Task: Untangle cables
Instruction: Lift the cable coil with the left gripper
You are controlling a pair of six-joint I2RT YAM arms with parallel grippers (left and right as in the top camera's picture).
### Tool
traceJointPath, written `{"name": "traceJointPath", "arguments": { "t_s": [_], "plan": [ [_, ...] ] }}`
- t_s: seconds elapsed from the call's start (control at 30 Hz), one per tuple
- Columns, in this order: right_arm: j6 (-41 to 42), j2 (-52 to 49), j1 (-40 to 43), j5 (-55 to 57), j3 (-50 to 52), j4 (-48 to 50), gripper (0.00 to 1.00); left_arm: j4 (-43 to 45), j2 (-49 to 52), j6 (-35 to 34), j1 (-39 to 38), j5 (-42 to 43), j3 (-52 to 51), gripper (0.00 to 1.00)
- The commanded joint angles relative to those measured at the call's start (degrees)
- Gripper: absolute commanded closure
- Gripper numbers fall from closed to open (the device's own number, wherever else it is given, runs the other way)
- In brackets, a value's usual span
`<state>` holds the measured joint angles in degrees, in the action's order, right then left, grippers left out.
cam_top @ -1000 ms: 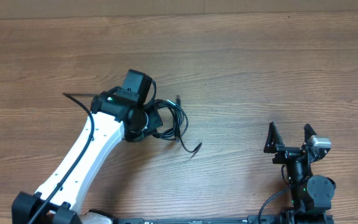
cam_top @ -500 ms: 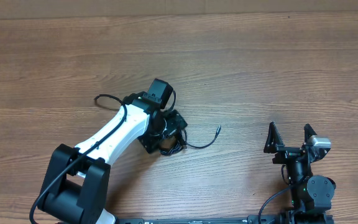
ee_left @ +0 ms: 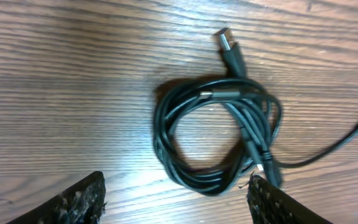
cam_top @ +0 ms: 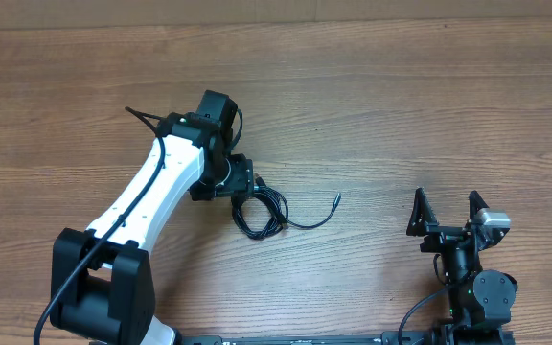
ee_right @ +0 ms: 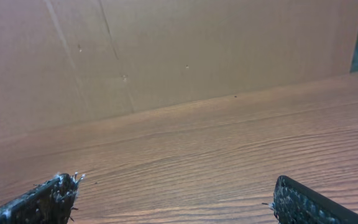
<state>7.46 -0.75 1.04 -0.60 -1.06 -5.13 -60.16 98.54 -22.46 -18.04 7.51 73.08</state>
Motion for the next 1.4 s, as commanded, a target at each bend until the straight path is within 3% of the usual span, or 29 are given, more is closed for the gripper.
{"name": "traceJointPath", "arguments": {
  "t_s": [0.0, 0.13, 0.27, 0.4, 0.5, 0.97, 1.37],
  "plan": [
    [-0.1, 0.2, 0.0, 0.5, 0.6, 0.3, 0.00, 0.4, 0.6, 1.4, -1.7, -2.4, -2.9, 0.27],
    [-0.1, 0.2, 0.0, 0.5, 0.6, 0.3, 0.00, 4.5, 0.6, -3.4, -4.0, -2.7, -10.2, 0.28],
    [-0.1, 0.2, 0.0, 0.5, 0.6, 0.3, 0.00, 12.0, 0.6, -6.5, -5.1, -4.0, -17.1, 0.41],
    [-0.1, 0.2, 0.0, 0.5, 0.6, 0.3, 0.00, 19.9, 0.6, -8.4, -5.0, -4.8, -21.2, 0.68],
    [-0.1, 0.2, 0.0, 0.5, 0.6, 0.3, 0.00, 21.5, 0.6, -8.5, -5.0, -4.7, -21.6, 0.94],
    [-0.1, 0.2, 0.0, 0.5, 0.6, 0.3, 0.00, 21.2, 0.6, -5.6, -5.0, -0.4, -21.6, 0.96],
    [-0.1, 0.2, 0.0, 0.5, 0.6, 0.3, 0.00, 11.6, -1.4, -3.2, -4.6, 1.6, -17.7, 0.96]
  ]
}}
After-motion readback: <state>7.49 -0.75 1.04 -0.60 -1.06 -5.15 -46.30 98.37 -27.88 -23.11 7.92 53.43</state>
